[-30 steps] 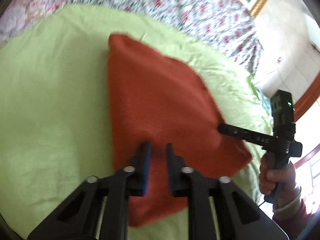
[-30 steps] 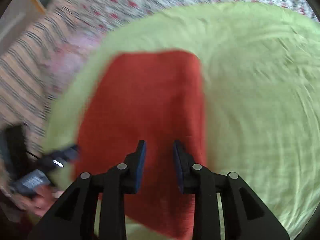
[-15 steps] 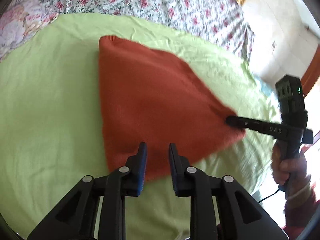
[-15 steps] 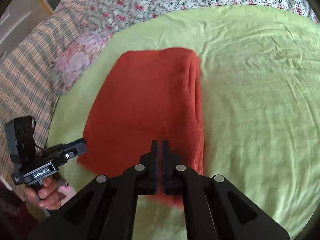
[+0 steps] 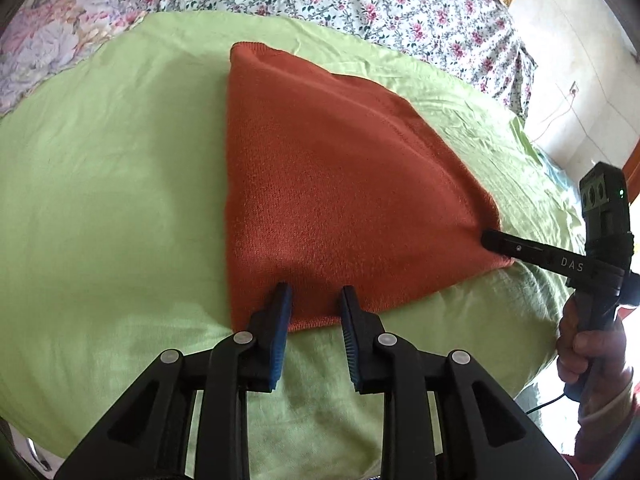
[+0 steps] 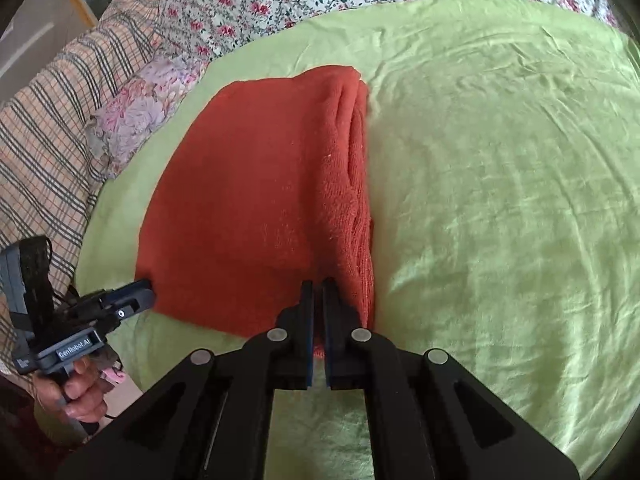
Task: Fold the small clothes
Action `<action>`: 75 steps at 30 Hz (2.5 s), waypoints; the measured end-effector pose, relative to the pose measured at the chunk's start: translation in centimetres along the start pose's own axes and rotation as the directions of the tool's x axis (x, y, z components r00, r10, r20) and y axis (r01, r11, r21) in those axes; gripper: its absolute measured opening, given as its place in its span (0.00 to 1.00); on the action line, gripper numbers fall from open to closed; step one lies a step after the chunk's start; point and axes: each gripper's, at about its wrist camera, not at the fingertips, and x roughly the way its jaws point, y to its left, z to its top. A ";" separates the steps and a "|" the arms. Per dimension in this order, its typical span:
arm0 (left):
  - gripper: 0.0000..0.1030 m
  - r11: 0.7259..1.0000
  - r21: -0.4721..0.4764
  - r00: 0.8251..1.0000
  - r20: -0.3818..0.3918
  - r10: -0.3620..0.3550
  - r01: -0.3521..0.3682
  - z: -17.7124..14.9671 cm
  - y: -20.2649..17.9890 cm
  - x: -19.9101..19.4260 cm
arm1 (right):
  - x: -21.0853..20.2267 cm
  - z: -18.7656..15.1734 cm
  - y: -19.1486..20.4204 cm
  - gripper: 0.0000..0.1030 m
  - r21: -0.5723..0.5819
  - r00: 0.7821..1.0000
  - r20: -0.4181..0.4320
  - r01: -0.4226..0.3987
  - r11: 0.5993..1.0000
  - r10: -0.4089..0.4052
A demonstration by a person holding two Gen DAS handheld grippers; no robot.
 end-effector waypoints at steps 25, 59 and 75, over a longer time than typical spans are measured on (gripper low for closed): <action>0.67 0.989 0.033 0.989 -0.011 0.147 -0.147 -2.2 -0.3 -4.6 | -4.9 -3.9 3.0 0.37 -0.021 0.994 -0.017 0.110 0.994 -0.110; 0.88 0.944 0.109 0.950 0.017 0.311 -0.311 -0.3 -0.5 -4.5 | -3.9 -3.7 7.2 0.84 -0.175 0.993 -0.032 0.111 0.978 -0.118; 0.91 0.928 0.128 0.937 0.040 0.348 -0.351 2.5 -1.6 -4.0 | -2.9 -0.9 7.2 0.84 -0.150 0.994 -0.033 0.095 0.984 -0.101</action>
